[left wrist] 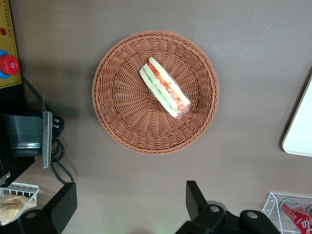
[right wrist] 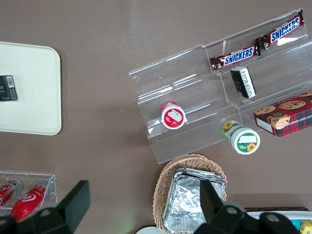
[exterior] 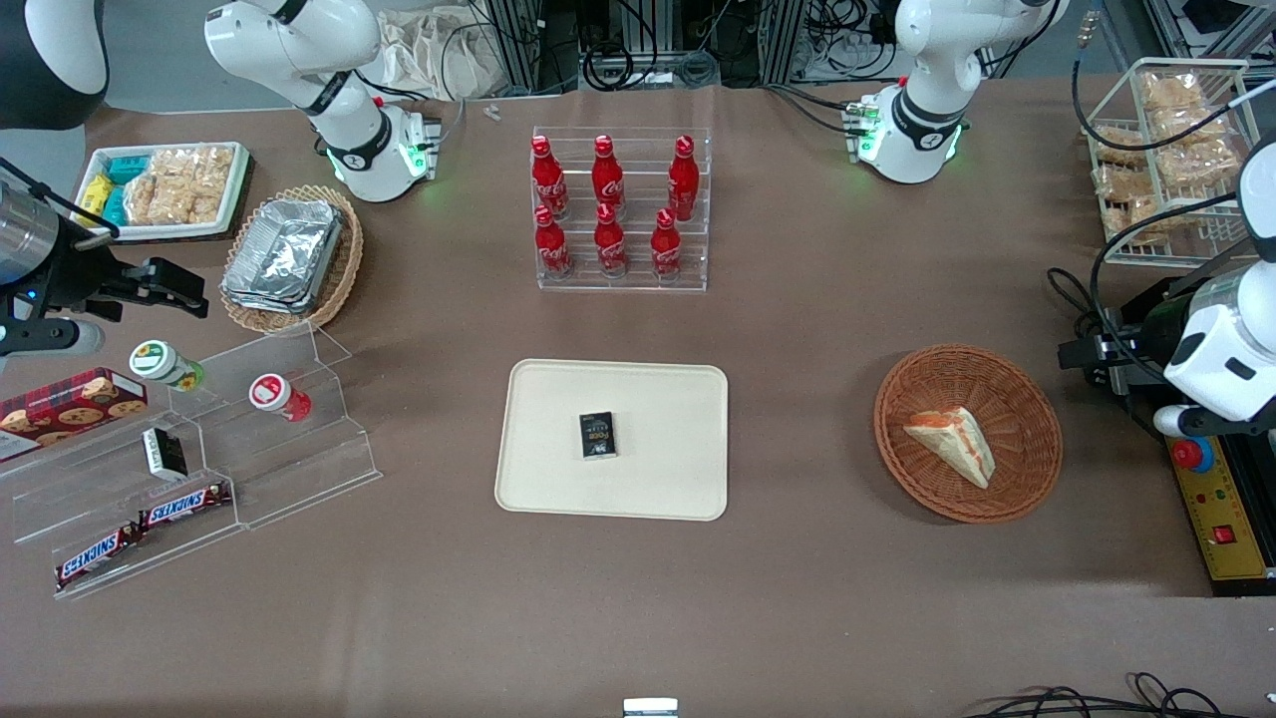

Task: Place sandwich from basket to tray
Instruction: 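Move the left gripper down over the wrapped sandwich in the wicker basket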

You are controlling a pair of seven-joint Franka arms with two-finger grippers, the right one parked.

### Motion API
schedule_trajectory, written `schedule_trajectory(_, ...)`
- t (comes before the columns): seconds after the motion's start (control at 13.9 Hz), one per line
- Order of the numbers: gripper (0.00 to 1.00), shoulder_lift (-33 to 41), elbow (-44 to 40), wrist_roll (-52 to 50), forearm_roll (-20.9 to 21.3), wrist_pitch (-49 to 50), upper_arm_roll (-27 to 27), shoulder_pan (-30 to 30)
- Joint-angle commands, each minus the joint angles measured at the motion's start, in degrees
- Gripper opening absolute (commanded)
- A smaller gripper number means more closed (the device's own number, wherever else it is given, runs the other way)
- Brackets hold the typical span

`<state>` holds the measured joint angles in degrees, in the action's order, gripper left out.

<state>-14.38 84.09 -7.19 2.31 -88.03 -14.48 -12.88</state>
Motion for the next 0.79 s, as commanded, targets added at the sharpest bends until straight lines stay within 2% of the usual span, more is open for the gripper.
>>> schedule_trajectory(0.0, 0.99, -0.7, -1.0, 1.2, -0.6, -1.2, -0.5, -0.7)
schedule_trajectory(0.29, 0.99, -0.7, 0.5, 0.9, -0.7, -3.6, -0.5, -0.7)
schedule_trajectory(0.58, 0.99, -0.1, 10.3, -0.4, -1.3, -12.6, -0.5, -0.7)
schedule_trajectory(0.72, 0.99, 0.7, 15.6, -5.4, -1.3, -19.2, -0.5, -0.6)
